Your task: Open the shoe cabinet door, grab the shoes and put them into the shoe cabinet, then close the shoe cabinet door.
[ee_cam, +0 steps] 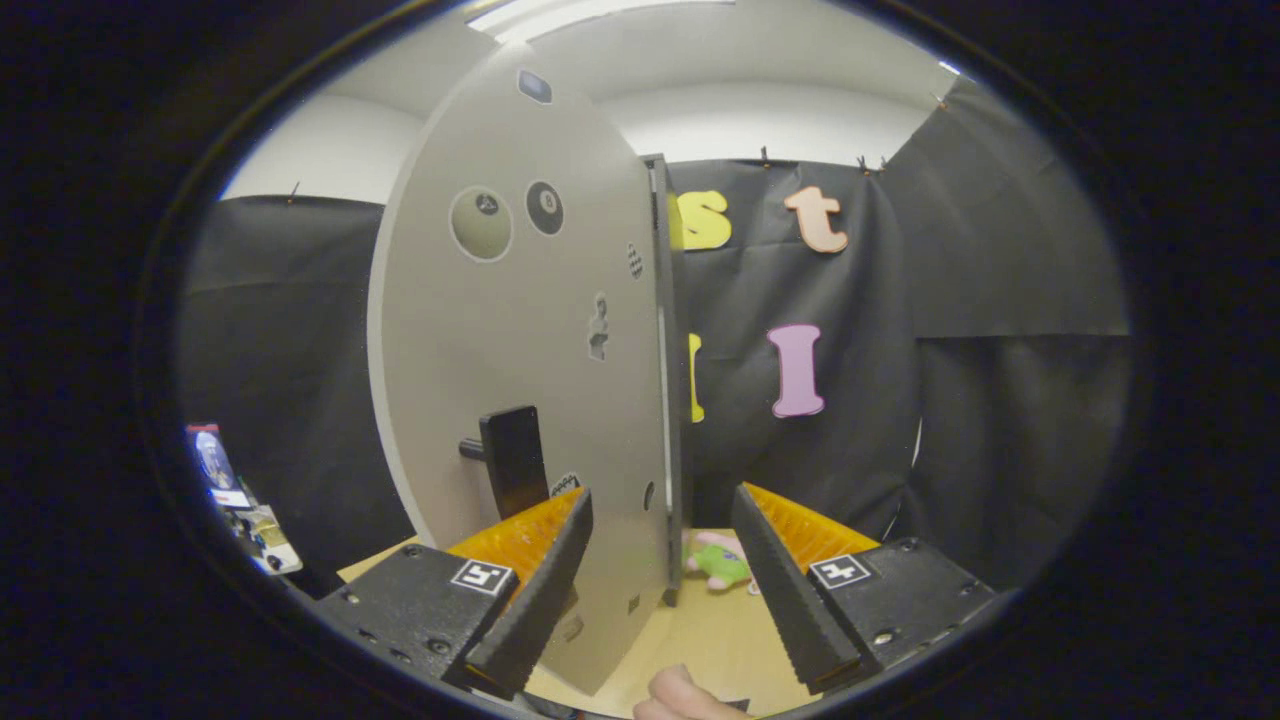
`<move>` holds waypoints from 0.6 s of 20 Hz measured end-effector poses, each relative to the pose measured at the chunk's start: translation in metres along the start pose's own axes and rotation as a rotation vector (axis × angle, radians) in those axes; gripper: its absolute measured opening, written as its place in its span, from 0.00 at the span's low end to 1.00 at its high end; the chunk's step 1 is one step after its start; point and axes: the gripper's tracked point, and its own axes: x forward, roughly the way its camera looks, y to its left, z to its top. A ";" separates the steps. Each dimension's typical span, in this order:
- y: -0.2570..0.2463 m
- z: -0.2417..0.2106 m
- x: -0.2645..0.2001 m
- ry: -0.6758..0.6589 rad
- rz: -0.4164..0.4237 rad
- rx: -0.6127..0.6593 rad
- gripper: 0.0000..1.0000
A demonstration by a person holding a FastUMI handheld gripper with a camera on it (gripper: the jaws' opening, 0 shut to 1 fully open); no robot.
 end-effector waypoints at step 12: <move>0.079 -0.017 0.059 -0.006 -0.036 0.026 0.93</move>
